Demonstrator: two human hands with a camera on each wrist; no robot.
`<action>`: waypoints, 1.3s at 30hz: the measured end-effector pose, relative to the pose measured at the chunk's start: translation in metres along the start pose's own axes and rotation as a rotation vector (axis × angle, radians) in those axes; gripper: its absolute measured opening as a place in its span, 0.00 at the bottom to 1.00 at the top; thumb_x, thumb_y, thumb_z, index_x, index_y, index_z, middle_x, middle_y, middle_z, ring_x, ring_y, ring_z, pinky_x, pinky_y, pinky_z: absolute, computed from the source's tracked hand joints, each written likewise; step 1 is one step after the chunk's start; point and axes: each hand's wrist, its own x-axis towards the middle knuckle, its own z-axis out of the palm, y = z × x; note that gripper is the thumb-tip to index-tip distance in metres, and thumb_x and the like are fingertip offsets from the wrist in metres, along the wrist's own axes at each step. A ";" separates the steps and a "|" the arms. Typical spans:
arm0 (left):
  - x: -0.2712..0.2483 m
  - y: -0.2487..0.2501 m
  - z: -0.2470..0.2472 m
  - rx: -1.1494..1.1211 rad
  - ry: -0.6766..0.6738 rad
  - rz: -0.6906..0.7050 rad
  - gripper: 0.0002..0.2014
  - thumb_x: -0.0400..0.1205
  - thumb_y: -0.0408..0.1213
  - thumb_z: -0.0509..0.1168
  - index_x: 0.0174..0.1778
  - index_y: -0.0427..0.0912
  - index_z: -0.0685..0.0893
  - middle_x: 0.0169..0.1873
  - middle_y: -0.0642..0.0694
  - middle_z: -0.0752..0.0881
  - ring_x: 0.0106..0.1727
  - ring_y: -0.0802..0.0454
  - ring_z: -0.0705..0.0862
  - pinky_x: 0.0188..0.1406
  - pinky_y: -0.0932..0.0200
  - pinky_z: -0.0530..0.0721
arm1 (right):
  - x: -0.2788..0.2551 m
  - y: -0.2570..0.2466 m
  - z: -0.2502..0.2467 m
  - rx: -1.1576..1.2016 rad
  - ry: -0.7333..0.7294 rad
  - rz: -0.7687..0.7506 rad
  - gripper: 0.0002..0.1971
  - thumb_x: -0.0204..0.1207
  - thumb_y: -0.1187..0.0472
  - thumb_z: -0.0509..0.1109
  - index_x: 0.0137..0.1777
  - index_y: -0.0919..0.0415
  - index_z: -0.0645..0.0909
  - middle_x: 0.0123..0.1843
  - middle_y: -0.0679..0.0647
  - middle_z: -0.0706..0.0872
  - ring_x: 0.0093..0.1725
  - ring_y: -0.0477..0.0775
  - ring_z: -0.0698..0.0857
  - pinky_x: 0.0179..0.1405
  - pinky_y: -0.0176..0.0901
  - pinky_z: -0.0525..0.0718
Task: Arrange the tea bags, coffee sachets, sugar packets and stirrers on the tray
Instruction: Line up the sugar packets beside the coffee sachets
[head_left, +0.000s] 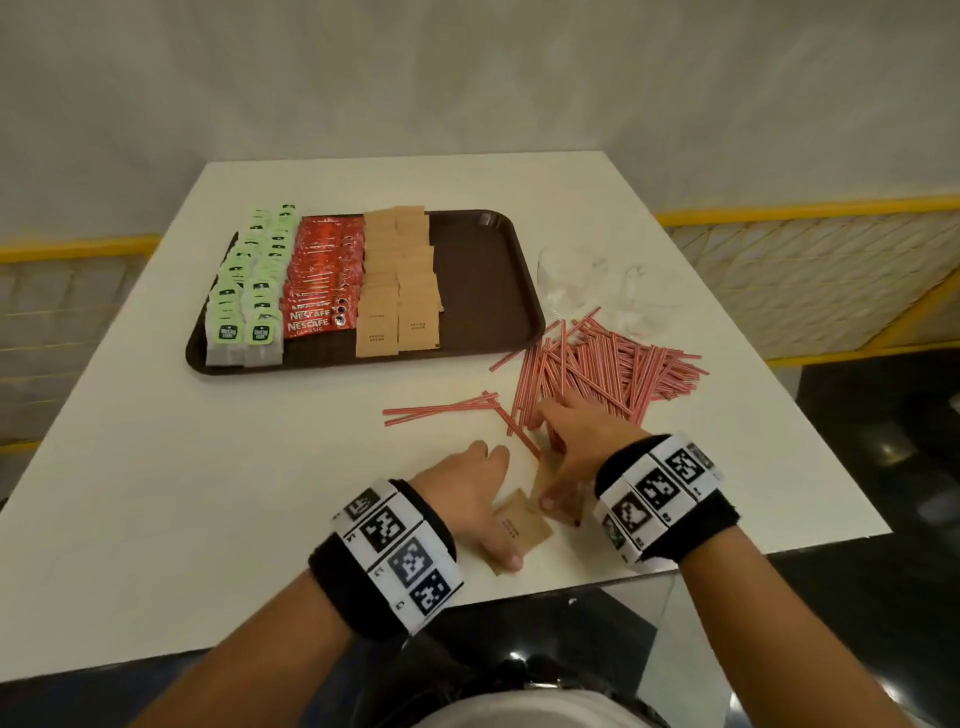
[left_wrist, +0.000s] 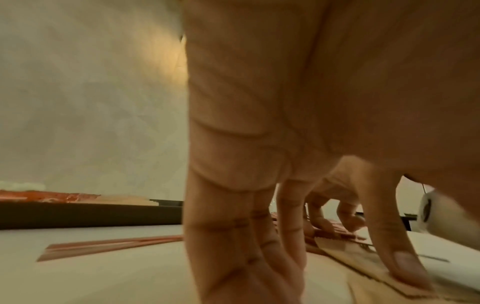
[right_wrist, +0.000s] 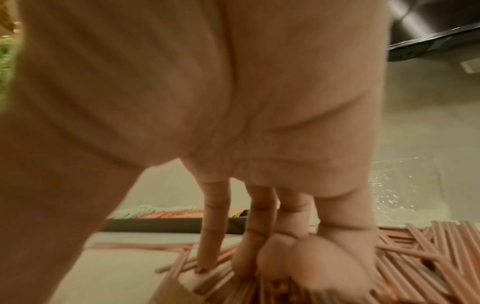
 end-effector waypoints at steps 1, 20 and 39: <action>0.001 0.002 0.001 0.011 0.007 -0.013 0.42 0.65 0.51 0.79 0.70 0.42 0.65 0.63 0.45 0.72 0.64 0.46 0.75 0.61 0.49 0.78 | 0.000 -0.001 0.001 -0.020 -0.007 -0.012 0.40 0.59 0.55 0.84 0.70 0.51 0.68 0.68 0.51 0.69 0.69 0.56 0.68 0.66 0.56 0.74; -0.001 -0.032 -0.011 -0.229 0.036 0.022 0.10 0.74 0.45 0.74 0.47 0.45 0.84 0.36 0.53 0.78 0.37 0.60 0.75 0.35 0.66 0.70 | 0.002 0.006 0.004 -0.089 0.042 -0.091 0.21 0.66 0.52 0.79 0.53 0.59 0.76 0.56 0.54 0.77 0.52 0.50 0.73 0.56 0.42 0.79; -0.009 -0.106 -0.047 -0.903 0.226 0.146 0.24 0.78 0.25 0.68 0.60 0.59 0.74 0.56 0.43 0.84 0.43 0.46 0.89 0.38 0.61 0.88 | 0.018 -0.015 -0.041 0.340 0.081 -0.179 0.10 0.80 0.61 0.66 0.59 0.57 0.84 0.55 0.49 0.85 0.58 0.49 0.81 0.58 0.40 0.75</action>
